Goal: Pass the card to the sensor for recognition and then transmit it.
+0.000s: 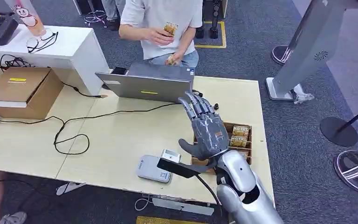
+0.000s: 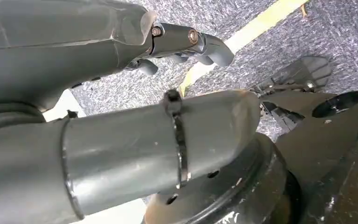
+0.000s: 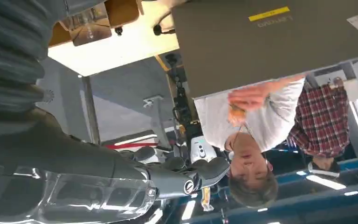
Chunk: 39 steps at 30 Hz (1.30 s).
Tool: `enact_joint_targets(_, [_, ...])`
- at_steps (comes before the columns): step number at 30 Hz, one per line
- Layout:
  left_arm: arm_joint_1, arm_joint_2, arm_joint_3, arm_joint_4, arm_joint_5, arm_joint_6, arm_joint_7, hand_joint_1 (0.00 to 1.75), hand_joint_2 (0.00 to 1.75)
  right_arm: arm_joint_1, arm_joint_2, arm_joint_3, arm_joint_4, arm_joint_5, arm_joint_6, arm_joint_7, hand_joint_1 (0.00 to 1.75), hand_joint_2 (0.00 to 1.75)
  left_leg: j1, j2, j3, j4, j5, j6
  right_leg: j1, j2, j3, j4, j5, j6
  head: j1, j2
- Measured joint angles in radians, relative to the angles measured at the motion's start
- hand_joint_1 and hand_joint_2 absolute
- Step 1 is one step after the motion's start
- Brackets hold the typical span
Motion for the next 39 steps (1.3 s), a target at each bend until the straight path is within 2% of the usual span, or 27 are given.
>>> enact_joint_targets(4, [0.000,0.000,0.016,0.000,-0.013,-0.004,0.002,0.00,0.00,0.006,-0.008,0.001,-0.009,0.016,0.024,0.019,0.05,1.75,0.000,0.000,0.000,0.000,0.000,0.000,0.000,0.000,0.000,0.000,0.000,0.000,0.000,0.000])
enact_joint_targets(6, [0.000,0.000,0.022,0.000,-0.017,-0.005,0.003,0.00,0.00,0.009,-0.012,0.001,-0.012,0.017,0.030,0.028,0.17,1.75,0.000,0.000,0.000,0.000,0.000,0.000,0.000,0.000,0.000,0.000,0.000,0.000,0.000,0.000])
enact_joint_targets(15, [-0.001,0.000,0.037,0.000,-0.030,-0.007,0.006,0.00,0.00,0.019,-0.028,0.001,-0.010,0.017,0.043,0.041,0.19,1.75,0.000,0.000,0.000,0.000,0.000,0.000,0.000,0.000,0.000,0.000,0.000,0.000,0.000,0.000])
enact_joint_targets(18, [-0.001,0.000,0.043,0.000,-0.031,-0.007,0.006,0.00,0.00,0.019,-0.031,0.001,-0.005,0.017,0.044,0.047,0.14,1.75,0.000,0.000,0.000,0.000,0.000,0.000,0.000,0.000,0.000,0.000,0.000,0.000,0.000,0.000])
enact_joint_targets(20, [-0.001,0.000,0.045,0.000,-0.031,-0.007,0.006,0.00,0.00,0.019,-0.033,0.001,0.000,0.017,0.045,0.048,0.16,1.75,0.000,0.000,0.000,0.000,0.000,0.000,0.000,0.000,0.000,0.000,0.000,0.000,0.000,0.000])
enact_joint_targets(22, [-0.001,0.000,0.047,0.000,-0.032,-0.007,0.006,0.00,0.00,0.019,-0.034,0.001,0.008,0.018,0.047,0.050,0.30,1.75,0.000,0.000,0.000,0.000,0.000,0.000,0.000,0.000,0.000,0.000,0.000,0.000,0.000,0.000])
enact_joint_targets(27, [-0.001,0.000,0.050,0.000,-0.032,-0.007,0.006,0.00,0.00,0.023,-0.038,0.001,0.027,0.037,0.050,0.069,0.37,1.75,0.000,0.000,0.000,0.000,0.000,0.000,0.000,0.000,0.000,0.000,0.000,0.000,0.000,0.000])
enact_joint_targets(32, [0.000,-0.001,0.061,0.000,-0.032,-0.006,0.006,0.00,0.00,0.026,-0.044,0.001,0.041,0.088,0.045,0.105,0.31,1.75,0.000,0.000,0.000,0.000,0.000,0.000,0.000,0.000,0.000,0.000,0.000,0.000,0.000,0.000])
enact_joint_targets(33, [0.000,-0.001,0.065,0.000,-0.032,-0.006,0.006,0.00,0.00,0.027,-0.046,0.001,0.042,0.097,0.046,0.113,0.37,1.75,0.000,0.000,0.000,0.000,0.000,0.000,0.000,0.000,0.000,0.000,0.000,0.000,0.000,0.000])
enact_joint_targets(39, [0.007,-0.003,0.076,0.000,-0.037,-0.007,0.006,0.00,0.00,0.039,-0.056,0.001,0.043,0.135,0.051,0.143,0.42,1.75,0.000,0.000,0.000,0.000,0.000,0.000,0.000,0.000,0.000,0.000,0.000,0.000,0.000,0.000])
